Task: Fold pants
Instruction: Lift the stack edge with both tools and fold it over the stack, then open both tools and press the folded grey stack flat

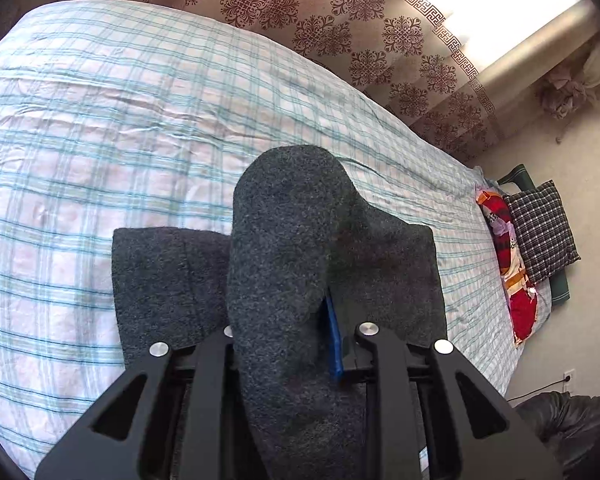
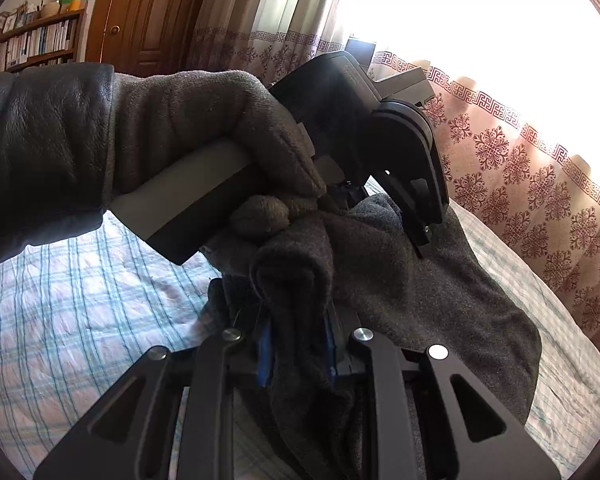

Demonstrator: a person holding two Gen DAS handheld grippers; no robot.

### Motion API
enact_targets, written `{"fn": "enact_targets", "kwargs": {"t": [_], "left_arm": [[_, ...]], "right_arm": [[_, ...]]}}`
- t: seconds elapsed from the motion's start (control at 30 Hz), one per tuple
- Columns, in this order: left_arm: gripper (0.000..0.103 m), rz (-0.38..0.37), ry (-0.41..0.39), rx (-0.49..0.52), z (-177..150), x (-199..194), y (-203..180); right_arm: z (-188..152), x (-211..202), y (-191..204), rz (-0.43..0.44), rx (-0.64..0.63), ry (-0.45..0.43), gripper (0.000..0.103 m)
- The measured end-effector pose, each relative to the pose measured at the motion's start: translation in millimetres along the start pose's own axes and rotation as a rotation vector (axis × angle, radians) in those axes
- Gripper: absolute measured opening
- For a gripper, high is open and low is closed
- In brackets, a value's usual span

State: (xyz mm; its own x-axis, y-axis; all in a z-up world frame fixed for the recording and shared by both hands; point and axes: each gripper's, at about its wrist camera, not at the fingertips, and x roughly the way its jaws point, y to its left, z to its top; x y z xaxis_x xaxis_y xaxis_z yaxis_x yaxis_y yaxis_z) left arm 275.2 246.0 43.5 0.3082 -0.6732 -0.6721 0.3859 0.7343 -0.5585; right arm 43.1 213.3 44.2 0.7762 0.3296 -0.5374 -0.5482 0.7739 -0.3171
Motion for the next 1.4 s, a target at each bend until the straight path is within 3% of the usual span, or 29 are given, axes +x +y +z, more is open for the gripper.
{"fn": "enact_targets", "kwargs": {"t": [0.13, 0.43, 0.5, 0.6, 0.67, 0.77, 0.83, 0.9, 1.03, 1.13, 1.2, 1.3, 1.4], "left_arm": [[0.036, 0.043, 0.007, 0.015, -1, 0, 4], [0.038, 0.101, -0.038, 0.005, -4, -26, 10], [0.038, 0.128, -0.056, -0.015, -4, -33, 16], [0.040, 0.203, -0.055, -0.046, -7, -37, 26], [0.041, 0.226, -0.067, -0.047, -11, -42, 25], [0.041, 0.290, -0.088, -0.016, -16, -55, 12], [0.042, 0.340, -0.109, -0.011, -23, -67, 1], [0.042, 0.330, -0.139, 0.007, -34, -81, -14], [0.042, 0.296, -0.171, 0.021, -55, -91, -46], [0.042, 0.293, -0.177, 0.017, -74, -76, -61], [0.042, 0.348, -0.172, 0.007, -87, -61, -62], [0.042, 0.473, -0.167, -0.015, -105, -45, -47], [0.036, 0.505, -0.196, -0.031, -116, -44, -38]], "right_arm": [[-3, 8, 6, 0.001, -0.015, 0.004, 0.021], [0, 12, 12, -0.004, -0.042, -0.027, 0.022], [1, 19, 13, 0.013, -0.037, -0.001, 0.022], [-5, 41, 19, 0.055, -0.053, 0.067, 0.032], [-10, 37, 19, 0.100, -0.056, 0.043, 0.048], [-8, 12, 9, 0.157, -0.012, -0.009, 0.049], [-6, -14, -8, 0.213, 0.050, -0.048, 0.052], [-9, -38, -36, 0.237, 0.131, -0.081, 0.057], [-26, -58, -100, 0.131, 0.276, -0.061, 0.057], [-35, -44, -154, 0.044, 0.361, -0.019, 0.057], [-36, -28, -187, -0.008, 0.403, 0.001, 0.057], [-26, 1, -218, 0.014, 0.440, 0.033, 0.056], [-6, 33, -221, 0.079, 0.435, 0.045, 0.055]]}}
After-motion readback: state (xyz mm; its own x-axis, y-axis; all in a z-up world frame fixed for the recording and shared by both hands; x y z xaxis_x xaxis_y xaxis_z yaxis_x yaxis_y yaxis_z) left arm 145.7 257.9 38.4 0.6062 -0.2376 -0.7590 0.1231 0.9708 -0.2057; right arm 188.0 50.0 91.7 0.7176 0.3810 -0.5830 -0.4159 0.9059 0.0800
